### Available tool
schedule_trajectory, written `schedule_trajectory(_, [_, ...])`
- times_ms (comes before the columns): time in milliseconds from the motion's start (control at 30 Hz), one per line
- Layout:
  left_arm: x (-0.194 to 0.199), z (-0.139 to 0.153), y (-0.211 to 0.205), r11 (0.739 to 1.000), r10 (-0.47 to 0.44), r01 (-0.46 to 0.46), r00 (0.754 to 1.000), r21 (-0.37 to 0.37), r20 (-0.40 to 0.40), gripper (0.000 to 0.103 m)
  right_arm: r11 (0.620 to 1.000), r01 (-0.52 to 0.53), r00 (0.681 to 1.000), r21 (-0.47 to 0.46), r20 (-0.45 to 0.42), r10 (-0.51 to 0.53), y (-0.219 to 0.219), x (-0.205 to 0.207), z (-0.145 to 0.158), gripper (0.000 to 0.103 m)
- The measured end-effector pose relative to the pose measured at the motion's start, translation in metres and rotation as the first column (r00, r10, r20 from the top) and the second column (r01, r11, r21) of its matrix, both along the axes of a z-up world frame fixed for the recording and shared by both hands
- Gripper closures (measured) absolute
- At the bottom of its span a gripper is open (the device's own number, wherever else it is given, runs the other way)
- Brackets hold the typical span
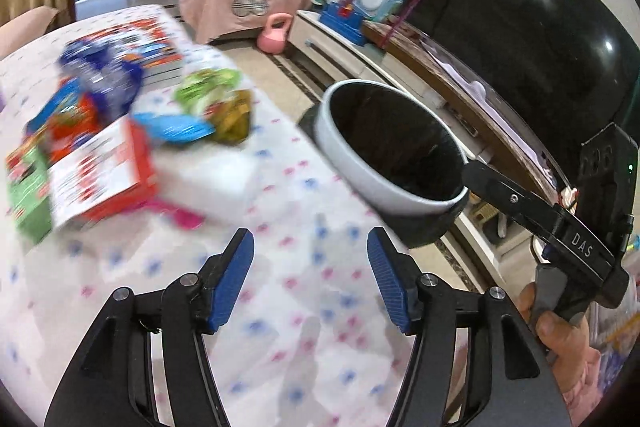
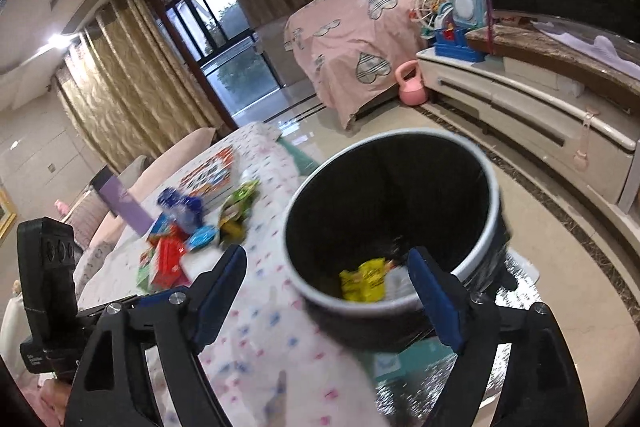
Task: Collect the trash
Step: 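Move both grippers back to the table toward the milk carton and foam block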
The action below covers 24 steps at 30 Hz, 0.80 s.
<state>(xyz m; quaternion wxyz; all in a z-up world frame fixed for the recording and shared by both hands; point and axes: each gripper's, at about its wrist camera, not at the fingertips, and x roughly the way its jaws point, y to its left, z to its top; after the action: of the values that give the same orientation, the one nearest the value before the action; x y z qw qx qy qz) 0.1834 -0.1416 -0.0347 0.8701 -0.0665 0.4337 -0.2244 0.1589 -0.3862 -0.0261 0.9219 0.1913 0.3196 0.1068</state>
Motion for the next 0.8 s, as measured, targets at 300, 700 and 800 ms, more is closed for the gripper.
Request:
schedule_trajectory(300, [-0.021, -0.008, 0.054, 0.997, 0.077, -0.077, 0.997, -0.006, -0.015, 0.043, 0.996, -0.089, 0.996, -0.004, -0.021, 0.089, 0.044, -0.007, -0.005, 0.018])
schedule_trajectory(700, [-0.024, -0.012, 0.095, 0.995, 0.096, -0.096, 0.995, 0.035, 0.006, 0.038, 0.98, -0.191, 0.981, -0.052, -0.048, 0.188, 0.087, -0.003, -0.008, 0.018])
schedule_trajectory(800, [-0.023, -0.011, 0.101, 0.995, 0.093, -0.094, 0.996, 0.044, 0.011, 0.038, 0.978, -0.202, 0.979, -0.057, -0.052, 0.2, 0.093, -0.002, -0.009, 0.018])
